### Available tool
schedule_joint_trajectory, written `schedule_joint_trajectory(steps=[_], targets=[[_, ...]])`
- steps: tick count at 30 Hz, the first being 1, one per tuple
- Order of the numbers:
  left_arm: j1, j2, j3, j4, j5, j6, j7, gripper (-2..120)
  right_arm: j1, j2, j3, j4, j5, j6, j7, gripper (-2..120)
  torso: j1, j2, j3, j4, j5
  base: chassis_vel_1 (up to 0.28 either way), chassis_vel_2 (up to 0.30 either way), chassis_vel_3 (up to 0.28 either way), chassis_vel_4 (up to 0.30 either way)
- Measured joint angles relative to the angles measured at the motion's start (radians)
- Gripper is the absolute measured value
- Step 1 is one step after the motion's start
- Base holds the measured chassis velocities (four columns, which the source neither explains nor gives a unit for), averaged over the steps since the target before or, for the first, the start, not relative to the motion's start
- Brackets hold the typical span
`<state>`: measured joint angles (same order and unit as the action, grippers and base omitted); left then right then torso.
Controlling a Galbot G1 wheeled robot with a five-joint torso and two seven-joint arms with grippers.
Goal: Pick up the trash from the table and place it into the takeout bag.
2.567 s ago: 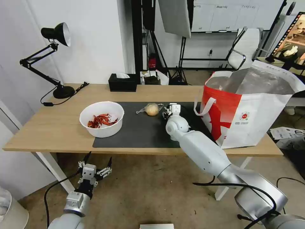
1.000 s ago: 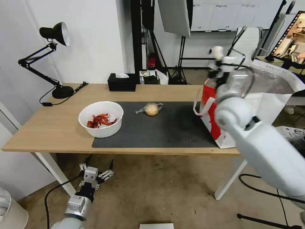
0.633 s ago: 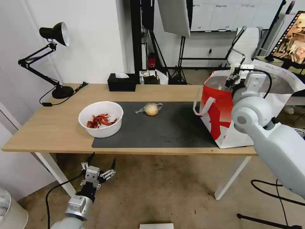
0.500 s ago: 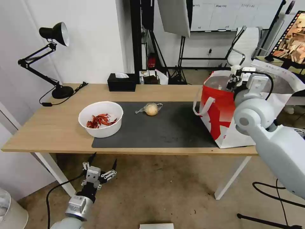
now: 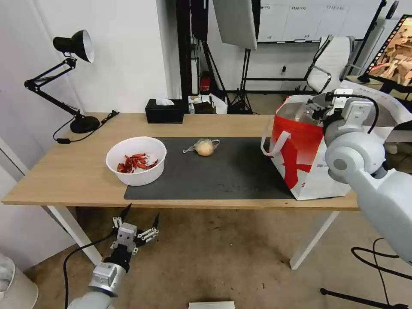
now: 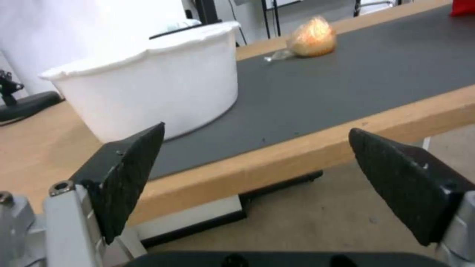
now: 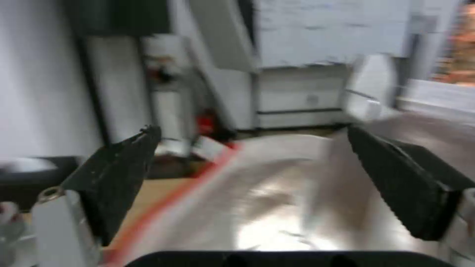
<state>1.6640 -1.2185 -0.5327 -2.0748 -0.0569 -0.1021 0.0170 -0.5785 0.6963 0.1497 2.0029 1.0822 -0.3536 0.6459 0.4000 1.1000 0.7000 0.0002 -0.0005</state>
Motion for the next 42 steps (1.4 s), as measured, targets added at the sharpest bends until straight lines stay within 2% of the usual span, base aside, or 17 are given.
schedule_joint_trajectory(steps=[2,3,5,7,10,11,14,16,17,19,21,23,25,27,30,42], targets=[[-0.004,0.004,-0.003,-0.011,-0.009,0.002,-0.001,100,-0.085,-0.010,0.035,0.054,0.005,0.080,-0.122,100,0.000,0.000,0.000,0.0000,0.0004,0.000,0.000,0.000,0.000],[-0.004,0.004,-0.003,-0.011,-0.009,0.002,-0.001,100,-0.085,-0.010,0.035,0.054,0.005,0.080,-0.122,100,0.000,0.000,0.000,0.0000,0.0004,0.000,0.000,0.000,0.000],[-0.004,0.005,-0.008,-0.020,-0.015,0.003,-0.002,100,-0.180,-0.019,0.057,0.105,-0.012,0.149,-0.227,100,0.000,0.000,0.000,-0.0003,0.0006,0.000,0.000,0.000,0.000],[-0.004,0.004,-0.009,-0.022,-0.015,0.003,-0.002,100,-0.213,-0.022,0.062,0.120,-0.027,0.176,-0.261,100,0.000,0.000,0.000,-0.0003,0.0006,0.000,0.000,0.000,0.000],[0.006,-0.004,-0.014,-0.031,-0.017,0.002,-0.003,100,-0.396,-0.009,0.104,0.177,-0.127,0.309,-0.404,100,0.000,0.000,0.000,0.0000,0.0003,0.000,0.000,0.000,0.000],[0.006,-0.004,-0.014,-0.031,-0.017,0.002,-0.003,100,-0.396,-0.009,0.104,0.177,-0.127,0.309,-0.404,100,0.000,0.000,0.000,0.0000,0.0003,0.000,0.000,0.000,0.000],[0.019,-0.014,-0.017,-0.036,-0.017,-0.004,-0.004,100,-0.605,0.047,0.144,0.208,-0.281,0.416,-0.474,100,0.000,0.000,0.000,-0.0001,0.0004,0.000,0.000,0.000,0.000],[0.025,-0.021,-0.018,-0.033,-0.016,-0.013,-0.004,100,-0.759,0.115,0.177,0.208,-0.436,0.495,-0.510,100,0.000,0.000,0.000,-0.0001,0.0005,0.000,0.000,0.000,0.000],[0.025,-0.021,-0.018,-0.033,-0.016,-0.013,-0.004,100,-0.759,0.115,0.177,0.208,-0.436,0.495,-0.510,100,0.000,0.000,0.000,-0.0001,0.0005,0.000,0.000,0.000,0.000],[0.027,-0.027,-0.016,-0.023,-0.014,-0.016,-0.004,100,-0.875,0.177,0.199,0.195,-0.542,0.539,-0.529,100,0.000,0.000,0.000,-0.0003,0.0004,0.000,0.000,0.000,0.000],[0.027,-0.028,-0.016,-0.022,-0.013,-0.017,-0.004,100,-0.905,0.193,0.203,0.191,-0.569,0.548,-0.531,100,0.000,0.000,0.000,-0.0003,0.0004,0.000,0.000,0.000,0.000],[0.027,-0.036,-0.012,-0.010,-0.006,-0.020,-0.004,100,-1.008,0.263,0.222,0.161,-0.674,0.586,-0.540,100,0.000,0.000,0.000,-0.0004,0.0004,0.000,0.000,0.000,0.000],[0.027,-0.036,-0.012,-0.010,-0.006,-0.020,-0.003,100,-1.012,0.266,0.223,0.160,-0.679,0.587,-0.540,100,0.000,0.000,0.000,-0.0004,0.0004,0.000,0.000,0.000,0.000],[0.030,-0.049,-0.009,0.001,0.001,-0.021,-0.003,100,-1.076,0.329,0.232,0.111,-0.754,0.612,-0.545,100,0.000,0.000,0.000,-0.0005,0.0003,0.000,0.000,0.000,0.000],[0.034,-0.062,-0.009,0.008,0.003,-0.016,-0.003,100,-1.098,0.368,0.226,0.069,-0.779,0.615,-0.544,100,0.000,0.000,0.000,-0.0001,0.0004,0.000,0.000,0.000,0.000],[0.028,-0.057,-0.006,0.015,0.000,-0.005,-0.001,100,-1.097,0.389,0.207,0.036,-0.799,0.583,-0.518,100,0.000,0.000,0.000,-0.0001,0.0004,0.000,0.000,0.000,0.000]])
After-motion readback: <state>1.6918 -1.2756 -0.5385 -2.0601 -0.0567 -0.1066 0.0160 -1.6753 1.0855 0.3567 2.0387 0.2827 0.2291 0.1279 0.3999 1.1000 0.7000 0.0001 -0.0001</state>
